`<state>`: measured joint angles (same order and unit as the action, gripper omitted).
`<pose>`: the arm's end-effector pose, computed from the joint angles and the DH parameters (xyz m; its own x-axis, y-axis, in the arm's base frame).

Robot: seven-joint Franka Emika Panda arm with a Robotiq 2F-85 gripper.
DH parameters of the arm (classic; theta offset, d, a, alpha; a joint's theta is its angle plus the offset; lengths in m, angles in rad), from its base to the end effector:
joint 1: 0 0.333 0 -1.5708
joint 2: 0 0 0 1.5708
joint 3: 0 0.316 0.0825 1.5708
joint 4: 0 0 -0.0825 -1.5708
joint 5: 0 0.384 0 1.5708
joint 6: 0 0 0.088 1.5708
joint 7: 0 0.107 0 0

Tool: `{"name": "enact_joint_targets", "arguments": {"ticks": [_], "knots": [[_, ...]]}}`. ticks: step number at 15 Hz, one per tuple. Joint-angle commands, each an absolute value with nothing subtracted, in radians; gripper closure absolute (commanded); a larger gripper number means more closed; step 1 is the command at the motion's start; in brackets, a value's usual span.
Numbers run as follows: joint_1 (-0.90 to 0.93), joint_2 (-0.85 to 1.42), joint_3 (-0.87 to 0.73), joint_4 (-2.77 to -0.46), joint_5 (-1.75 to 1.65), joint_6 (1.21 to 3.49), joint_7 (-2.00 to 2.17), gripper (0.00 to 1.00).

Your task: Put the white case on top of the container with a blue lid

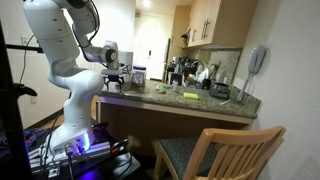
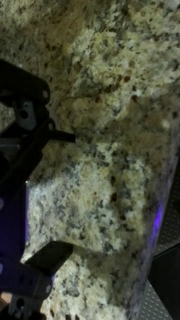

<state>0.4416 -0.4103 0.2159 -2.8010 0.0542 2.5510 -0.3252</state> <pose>0.3017 0.2242 0.3365 0.5885 0.7980 0.1300 0.7937 -0.6008 0.0954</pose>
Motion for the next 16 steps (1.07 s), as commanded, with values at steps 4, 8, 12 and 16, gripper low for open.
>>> {"name": "enact_joint_targets", "arguments": {"ticks": [4, 8, 12, 16], "knots": [[0.432, -0.352, 0.255, -2.796, 0.007, 2.609, -0.265, 0.0], [0.427, -0.356, 0.314, -2.787, -0.042, 2.706, -0.165, 0.0], [0.404, -0.275, 0.303, -2.722, -0.027, 2.802, -0.082, 0.0], [0.436, -0.153, 0.249, -2.647, 0.072, 2.874, -0.109, 0.0]]}}
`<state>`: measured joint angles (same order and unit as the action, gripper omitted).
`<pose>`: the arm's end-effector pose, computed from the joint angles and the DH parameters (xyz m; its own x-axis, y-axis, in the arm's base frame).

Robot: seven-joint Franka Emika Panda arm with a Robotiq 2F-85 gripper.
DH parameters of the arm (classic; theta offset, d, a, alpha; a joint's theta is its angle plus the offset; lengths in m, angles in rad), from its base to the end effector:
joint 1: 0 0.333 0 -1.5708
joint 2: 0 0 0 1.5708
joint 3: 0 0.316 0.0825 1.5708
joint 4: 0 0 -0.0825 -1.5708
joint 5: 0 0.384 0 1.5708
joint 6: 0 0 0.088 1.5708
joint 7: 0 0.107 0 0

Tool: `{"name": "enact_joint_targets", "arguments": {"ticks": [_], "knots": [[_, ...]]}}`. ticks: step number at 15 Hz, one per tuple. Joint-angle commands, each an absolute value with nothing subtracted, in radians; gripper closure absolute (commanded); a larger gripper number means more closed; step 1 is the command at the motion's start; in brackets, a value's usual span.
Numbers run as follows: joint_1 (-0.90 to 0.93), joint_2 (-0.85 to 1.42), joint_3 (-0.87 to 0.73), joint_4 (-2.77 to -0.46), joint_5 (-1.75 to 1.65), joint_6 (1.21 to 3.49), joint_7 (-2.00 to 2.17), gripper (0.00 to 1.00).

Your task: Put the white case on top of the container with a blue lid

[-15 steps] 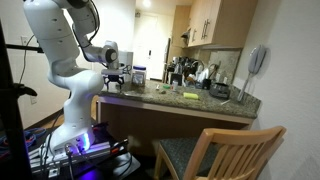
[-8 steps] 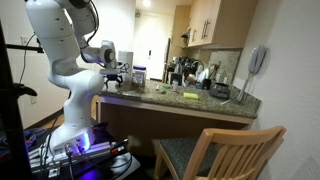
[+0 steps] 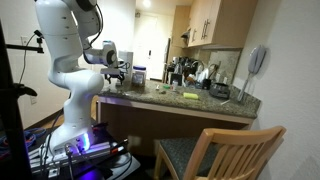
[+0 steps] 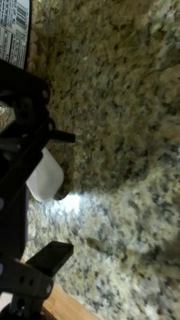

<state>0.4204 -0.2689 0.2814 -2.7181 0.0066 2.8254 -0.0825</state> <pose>0.3272 0.2720 0.3452 0.6514 0.6729 0.3505 0.6887 -0.7182 0.0988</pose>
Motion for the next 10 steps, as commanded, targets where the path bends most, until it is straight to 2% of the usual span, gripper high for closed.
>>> {"name": "enact_joint_targets", "arguments": {"ticks": [1, 6, 7, 8, 10], "knots": [[0.466, -0.133, 0.24, -2.624, 0.129, 2.867, -0.135, 0.0], [0.411, -0.048, 0.283, -2.569, 0.11, 2.883, -0.081, 0.0], [0.382, -0.048, 0.29, -2.578, 0.034, 2.899, -0.022, 0.25], [0.367, -0.044, 0.293, -2.581, -0.008, 2.906, 0.009, 0.26], [0.352, -0.033, 0.282, -2.586, -0.139, 2.936, 0.12, 0.4]]}}
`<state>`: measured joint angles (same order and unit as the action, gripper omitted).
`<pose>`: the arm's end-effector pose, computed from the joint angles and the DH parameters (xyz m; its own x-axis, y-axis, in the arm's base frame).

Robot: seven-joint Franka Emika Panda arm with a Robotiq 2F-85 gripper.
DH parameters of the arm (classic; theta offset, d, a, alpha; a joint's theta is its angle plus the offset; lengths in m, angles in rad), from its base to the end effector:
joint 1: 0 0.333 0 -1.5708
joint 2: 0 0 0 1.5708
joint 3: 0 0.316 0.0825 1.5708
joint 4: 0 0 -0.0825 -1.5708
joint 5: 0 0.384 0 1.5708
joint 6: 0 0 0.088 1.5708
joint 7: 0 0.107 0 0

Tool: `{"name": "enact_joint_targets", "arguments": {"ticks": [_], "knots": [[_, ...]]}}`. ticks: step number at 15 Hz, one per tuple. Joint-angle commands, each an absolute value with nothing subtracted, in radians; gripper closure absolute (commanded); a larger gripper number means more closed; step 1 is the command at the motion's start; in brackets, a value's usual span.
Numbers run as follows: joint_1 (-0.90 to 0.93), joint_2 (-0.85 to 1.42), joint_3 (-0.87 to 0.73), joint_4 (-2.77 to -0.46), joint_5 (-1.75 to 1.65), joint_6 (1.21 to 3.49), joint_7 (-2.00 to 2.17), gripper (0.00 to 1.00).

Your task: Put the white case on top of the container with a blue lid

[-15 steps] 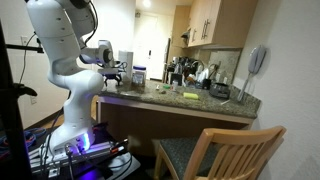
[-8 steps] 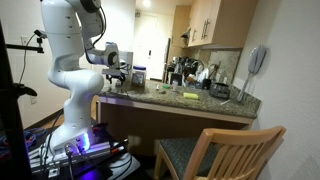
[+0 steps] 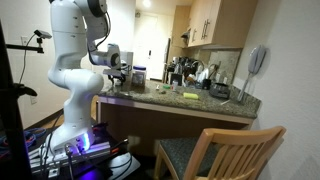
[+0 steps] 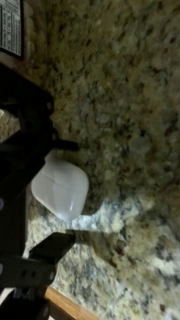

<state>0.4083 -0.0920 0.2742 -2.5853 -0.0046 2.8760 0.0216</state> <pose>0.3667 0.2977 0.3309 0.7264 0.5789 0.3705 0.6169 -0.7868 0.0196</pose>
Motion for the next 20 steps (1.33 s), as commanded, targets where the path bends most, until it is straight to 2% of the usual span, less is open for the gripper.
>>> {"name": "enact_joint_targets", "arguments": {"ticks": [1, 5, 6, 10, 14, 16, 19, 20], "knots": [[0.338, -0.027, 0.282, -2.584, -0.2, 2.947, 0.172, 0.48], [0.348, -0.025, 0.286, -2.587, -0.326, 2.948, 0.309, 0.74], [0.351, -0.024, 0.285, -2.589, -0.34, 2.945, 0.328, 0.76], [0.37, -0.066, 0.272, -2.607, -0.315, 2.907, 0.33, 0.76], [0.366, -0.273, 0.301, -2.687, -0.212, 2.813, 0.233, 0.76], [0.443, -0.381, 0.234, -2.725, -0.125, 2.741, 0.137, 0.76], [0.392, -0.553, 0.27, -2.748, -0.109, 2.675, 0.082, 0.76], [0.419, -0.614, 0.233, -2.753, -0.133, 2.658, 0.103, 0.76]]}}
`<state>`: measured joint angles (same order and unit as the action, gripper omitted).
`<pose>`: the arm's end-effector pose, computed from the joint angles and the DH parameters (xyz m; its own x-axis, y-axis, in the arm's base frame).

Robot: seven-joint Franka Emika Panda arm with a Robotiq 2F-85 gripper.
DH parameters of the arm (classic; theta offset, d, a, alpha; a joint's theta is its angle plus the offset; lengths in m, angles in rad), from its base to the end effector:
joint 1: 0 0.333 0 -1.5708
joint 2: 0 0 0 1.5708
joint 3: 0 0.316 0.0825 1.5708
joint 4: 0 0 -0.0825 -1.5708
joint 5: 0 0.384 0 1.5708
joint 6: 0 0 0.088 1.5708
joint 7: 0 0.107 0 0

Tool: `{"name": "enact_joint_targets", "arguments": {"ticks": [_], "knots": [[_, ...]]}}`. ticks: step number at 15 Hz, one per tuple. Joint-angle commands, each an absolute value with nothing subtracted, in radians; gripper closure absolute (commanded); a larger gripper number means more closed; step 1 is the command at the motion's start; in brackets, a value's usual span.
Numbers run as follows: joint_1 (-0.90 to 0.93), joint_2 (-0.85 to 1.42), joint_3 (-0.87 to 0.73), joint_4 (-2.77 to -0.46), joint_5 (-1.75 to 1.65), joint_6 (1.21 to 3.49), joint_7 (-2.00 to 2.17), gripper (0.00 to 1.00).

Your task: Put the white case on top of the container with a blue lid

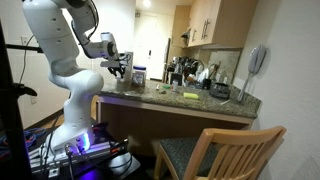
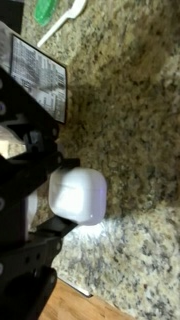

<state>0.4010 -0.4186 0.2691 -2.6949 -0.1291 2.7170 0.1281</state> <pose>0.3265 0.2625 0.4031 0.7034 0.5761 0.4164 0.5711 -0.8068 0.1515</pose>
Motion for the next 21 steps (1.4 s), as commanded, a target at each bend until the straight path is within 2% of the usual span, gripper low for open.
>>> {"name": "enact_joint_targets", "arguments": {"ticks": [1, 3, 4, 7, 8, 15, 19, 20, 21], "knots": [[0.419, -0.675, 0.228, -2.763, -0.124, 2.651, 0.109, 0.76], [0.408, -0.763, 0.236, -2.771, -0.091, 2.613, 0.066, 0.76], [0.383, -0.66, 0.266, -2.723, -0.091, 2.649, 0.095, 0.51], [0.387, -0.762, 0.261, -2.75, -0.082, 2.614, 0.08, 0.51], [0.357, -0.73, 0.292, -2.767, -0.114, 2.628, 0.09, 0.76], [0.193, -0.563, 0.359, -2.577, -0.088, 2.798, 0.27, 0.76], [0.199, -0.42, 0.304, -2.378, -0.002, 2.707, 0.266, 0.76], [0.199, -0.522, 0.321, -2.485, -0.025, 2.753, 0.266, 0.76], [0.198, -0.498, 0.316, -2.457, -0.021, 2.747, 0.264, 0.51]]}}
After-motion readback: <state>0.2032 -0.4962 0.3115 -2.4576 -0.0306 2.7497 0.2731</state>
